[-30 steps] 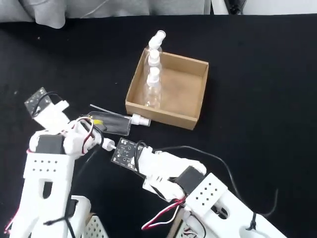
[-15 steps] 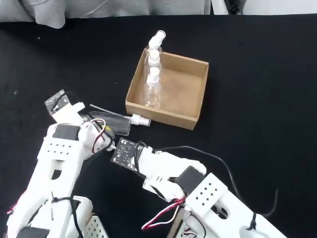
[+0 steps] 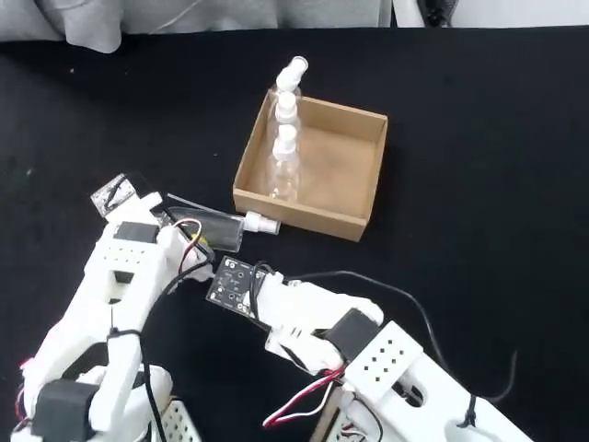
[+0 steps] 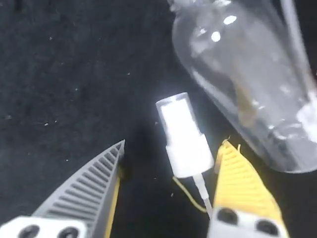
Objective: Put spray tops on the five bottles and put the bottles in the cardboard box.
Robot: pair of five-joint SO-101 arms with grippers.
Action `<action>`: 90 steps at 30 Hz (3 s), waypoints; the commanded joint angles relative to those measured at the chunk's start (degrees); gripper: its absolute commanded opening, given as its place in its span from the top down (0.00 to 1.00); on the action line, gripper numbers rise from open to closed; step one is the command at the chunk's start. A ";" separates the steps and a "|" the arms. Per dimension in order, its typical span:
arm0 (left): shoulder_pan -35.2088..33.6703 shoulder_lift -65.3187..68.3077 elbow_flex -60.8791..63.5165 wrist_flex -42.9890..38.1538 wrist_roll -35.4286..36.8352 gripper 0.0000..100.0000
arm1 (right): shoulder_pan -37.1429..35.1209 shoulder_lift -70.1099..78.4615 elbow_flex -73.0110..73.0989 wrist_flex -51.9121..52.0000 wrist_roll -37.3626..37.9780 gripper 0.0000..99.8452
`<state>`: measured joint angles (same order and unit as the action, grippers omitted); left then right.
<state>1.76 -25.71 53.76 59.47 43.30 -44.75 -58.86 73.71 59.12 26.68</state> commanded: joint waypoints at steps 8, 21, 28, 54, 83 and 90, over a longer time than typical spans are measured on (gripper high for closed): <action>0.48 7.65 -2.68 -5.63 0.44 0.97 | -1.32 -1.01 -0.31 -1.05 0.70 0.92; -5.41 8.53 -3.38 -5.89 0.26 0.95 | -1.23 -1.01 -0.31 -0.97 0.70 0.92; -8.75 8.44 -13.41 7.38 -2.11 0.91 | -1.14 -1.01 -0.22 -0.97 0.70 0.92; -34.86 9.32 -32.48 22.51 -7.82 0.76 | -1.14 -1.01 0.57 -1.32 0.70 0.92; -44.53 39.47 -53.49 20.57 6.95 0.76 | -1.14 -1.01 0.66 -1.32 0.70 0.92; -44.70 41.23 -56.22 20.57 7.30 0.76 | -1.14 -1.01 0.66 -1.32 0.70 0.92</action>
<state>-42.29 16.13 1.71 80.22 49.89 -44.75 -58.86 74.59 59.12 26.68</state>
